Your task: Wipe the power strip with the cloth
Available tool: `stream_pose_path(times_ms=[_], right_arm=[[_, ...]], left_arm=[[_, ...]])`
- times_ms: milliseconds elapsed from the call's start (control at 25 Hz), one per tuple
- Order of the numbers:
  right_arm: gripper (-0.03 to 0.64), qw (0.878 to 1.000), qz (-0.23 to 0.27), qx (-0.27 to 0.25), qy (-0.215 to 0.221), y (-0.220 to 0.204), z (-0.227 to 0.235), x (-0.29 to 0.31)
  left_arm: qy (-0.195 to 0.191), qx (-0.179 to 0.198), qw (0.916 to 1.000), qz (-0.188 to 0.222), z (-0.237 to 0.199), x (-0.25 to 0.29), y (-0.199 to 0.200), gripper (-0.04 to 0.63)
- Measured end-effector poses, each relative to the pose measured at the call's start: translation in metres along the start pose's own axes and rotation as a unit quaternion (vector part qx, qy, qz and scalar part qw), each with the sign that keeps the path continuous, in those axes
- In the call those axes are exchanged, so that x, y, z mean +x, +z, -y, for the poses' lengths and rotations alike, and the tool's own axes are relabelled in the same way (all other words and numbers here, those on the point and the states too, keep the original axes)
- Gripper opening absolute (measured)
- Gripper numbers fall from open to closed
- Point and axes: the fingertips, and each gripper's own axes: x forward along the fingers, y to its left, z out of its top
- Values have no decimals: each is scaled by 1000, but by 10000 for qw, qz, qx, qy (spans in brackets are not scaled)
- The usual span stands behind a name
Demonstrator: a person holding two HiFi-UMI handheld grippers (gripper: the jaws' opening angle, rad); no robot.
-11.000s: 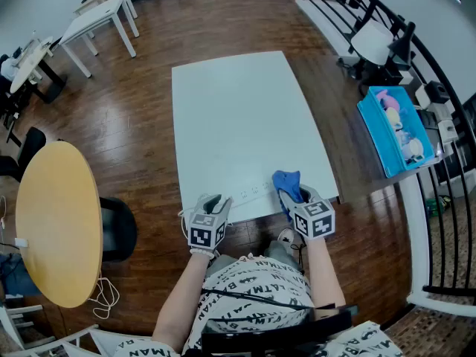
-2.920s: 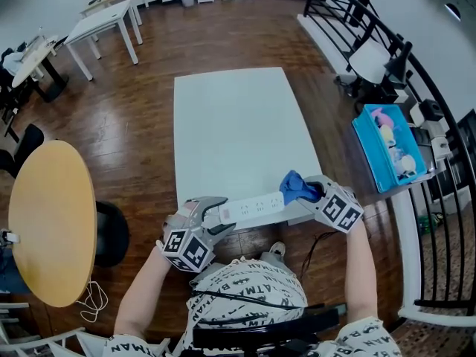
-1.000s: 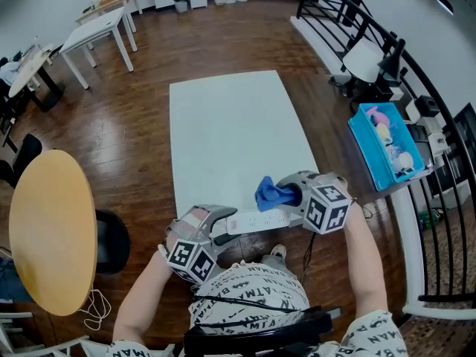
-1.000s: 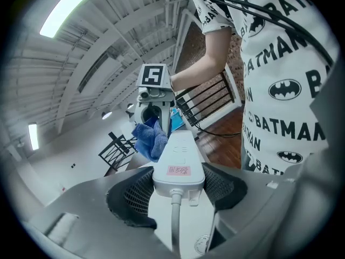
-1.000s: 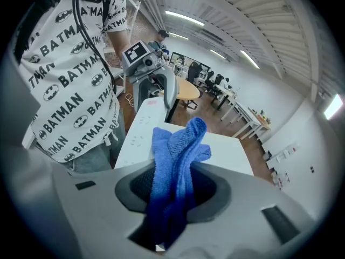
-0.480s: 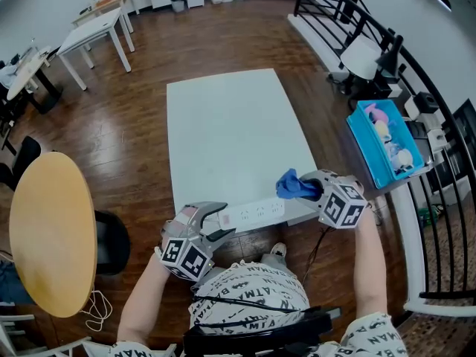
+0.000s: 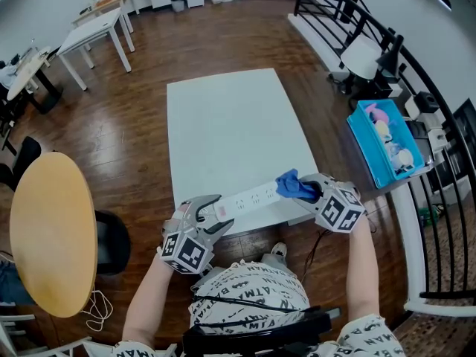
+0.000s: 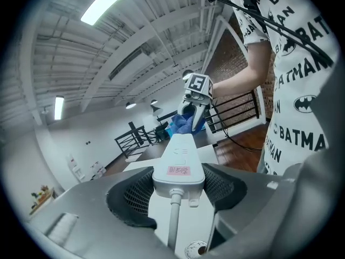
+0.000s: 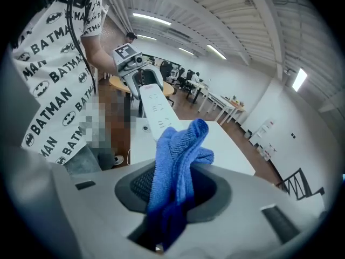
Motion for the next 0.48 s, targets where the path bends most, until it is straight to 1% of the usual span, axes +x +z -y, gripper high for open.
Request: stream_pose_path(times_ms=[160, 280, 400, 480], right_arm=[[137, 9998, 66, 160, -94, 2, -2, 4], [137, 9988, 88, 366, -299, 3, 1, 8], [137, 9945, 12, 818, -654, 5, 7, 14], [137, 9882, -57, 1237, -903, 5, 13, 19]], left_arm=[[183, -240, 9995, 31, -8, -2, -2, 282], [338, -319, 9989, 7, -15, -2, -3, 282], [553, -396, 9977, -79, -21, 0, -5, 282], [703, -494, 9962, -125, -26, 4, -6, 282]])
